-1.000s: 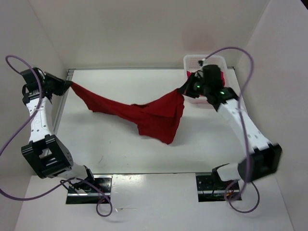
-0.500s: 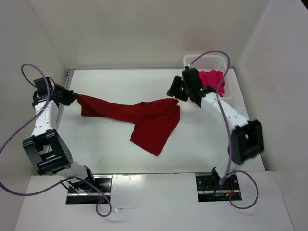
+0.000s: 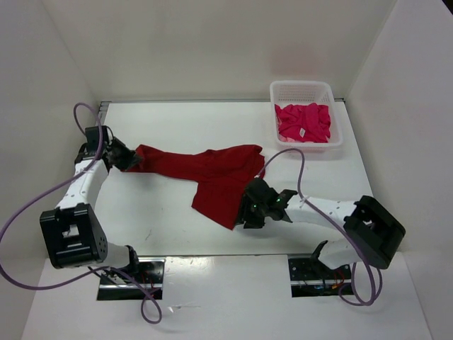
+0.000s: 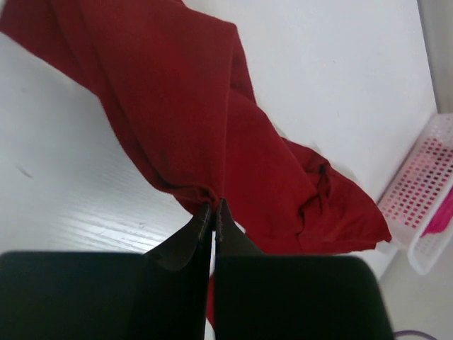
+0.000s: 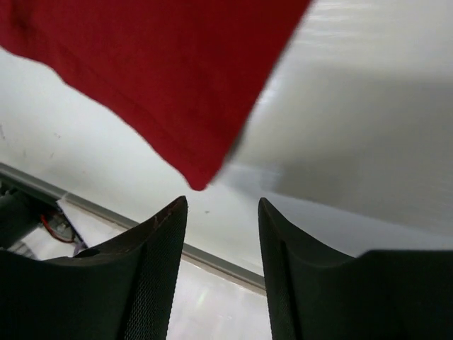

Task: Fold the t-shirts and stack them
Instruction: Flatten out the tshirt

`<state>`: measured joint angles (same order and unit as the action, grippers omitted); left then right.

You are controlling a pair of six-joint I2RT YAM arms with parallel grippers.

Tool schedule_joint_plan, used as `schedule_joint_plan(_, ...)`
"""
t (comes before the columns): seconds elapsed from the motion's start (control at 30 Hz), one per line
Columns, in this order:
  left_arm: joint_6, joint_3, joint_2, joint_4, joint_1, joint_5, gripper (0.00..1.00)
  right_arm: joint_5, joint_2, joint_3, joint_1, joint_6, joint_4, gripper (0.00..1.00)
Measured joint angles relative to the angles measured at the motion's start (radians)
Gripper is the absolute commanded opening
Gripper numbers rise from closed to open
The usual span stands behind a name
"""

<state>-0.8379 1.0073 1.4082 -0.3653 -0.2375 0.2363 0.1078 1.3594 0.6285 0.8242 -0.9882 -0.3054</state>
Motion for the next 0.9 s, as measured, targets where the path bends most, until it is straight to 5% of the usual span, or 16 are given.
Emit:
schedule_joint_plan(0.23,0.024,-0.013,-0.065,-0.027,-0.004,-0.049,0.00,0.010,0.083,-0.002,0.053,-0.069,0.129,0.50)
schedule_joint_plan(0.6,0.027,-0.026,-0.086,-0.045,-0.004,-0.055,0.00,-0.034,0.144,0.002,0.053,-0.114,0.185,0.00)
schedule_joint_plan(0.77,0.028,-0.024,-0.115,-0.060,0.003,-0.055,0.00,-0.127,0.080,0.076,0.053,-0.082,0.043,0.00)
schedule_joint_plan(0.9,0.033,0.060,-0.124,-0.118,0.027,-0.048,0.00,-0.214,-0.114,0.320,0.034,-0.014,-0.174,0.00)
